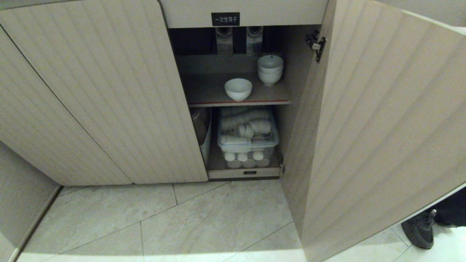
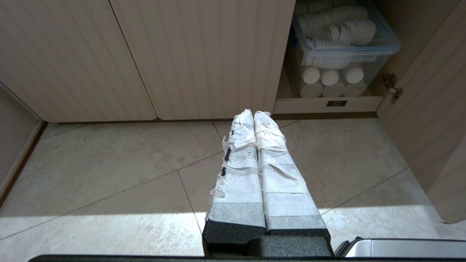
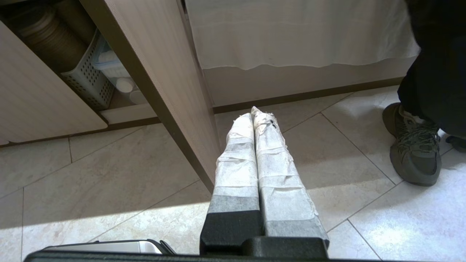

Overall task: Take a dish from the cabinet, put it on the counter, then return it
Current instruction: Take the bowl from the cabinet

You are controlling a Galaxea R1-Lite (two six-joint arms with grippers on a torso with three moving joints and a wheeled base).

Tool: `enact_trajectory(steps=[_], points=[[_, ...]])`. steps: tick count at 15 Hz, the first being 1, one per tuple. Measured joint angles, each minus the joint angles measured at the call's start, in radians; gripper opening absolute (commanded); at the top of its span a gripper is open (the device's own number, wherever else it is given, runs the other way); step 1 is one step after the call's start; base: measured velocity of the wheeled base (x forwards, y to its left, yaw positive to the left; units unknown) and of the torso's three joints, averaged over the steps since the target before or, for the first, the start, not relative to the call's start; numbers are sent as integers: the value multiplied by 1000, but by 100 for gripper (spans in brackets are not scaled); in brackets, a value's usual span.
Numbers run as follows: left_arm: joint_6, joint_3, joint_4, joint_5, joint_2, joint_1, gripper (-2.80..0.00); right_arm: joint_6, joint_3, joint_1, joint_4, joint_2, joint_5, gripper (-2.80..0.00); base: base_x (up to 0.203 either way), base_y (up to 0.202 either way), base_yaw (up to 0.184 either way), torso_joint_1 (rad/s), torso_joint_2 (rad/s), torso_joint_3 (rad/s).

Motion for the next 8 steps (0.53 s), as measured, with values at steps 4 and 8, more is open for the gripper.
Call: enact_trajectory(steps=[4,8], points=[[0,0,0,0,0,0,-280,0,0,0,0,0,0,-280,0,0,0,0,0,0],[0,0,0,0,0,1,-280,0,0,0,0,0,0,-280,0,0,0,0,0,0]])
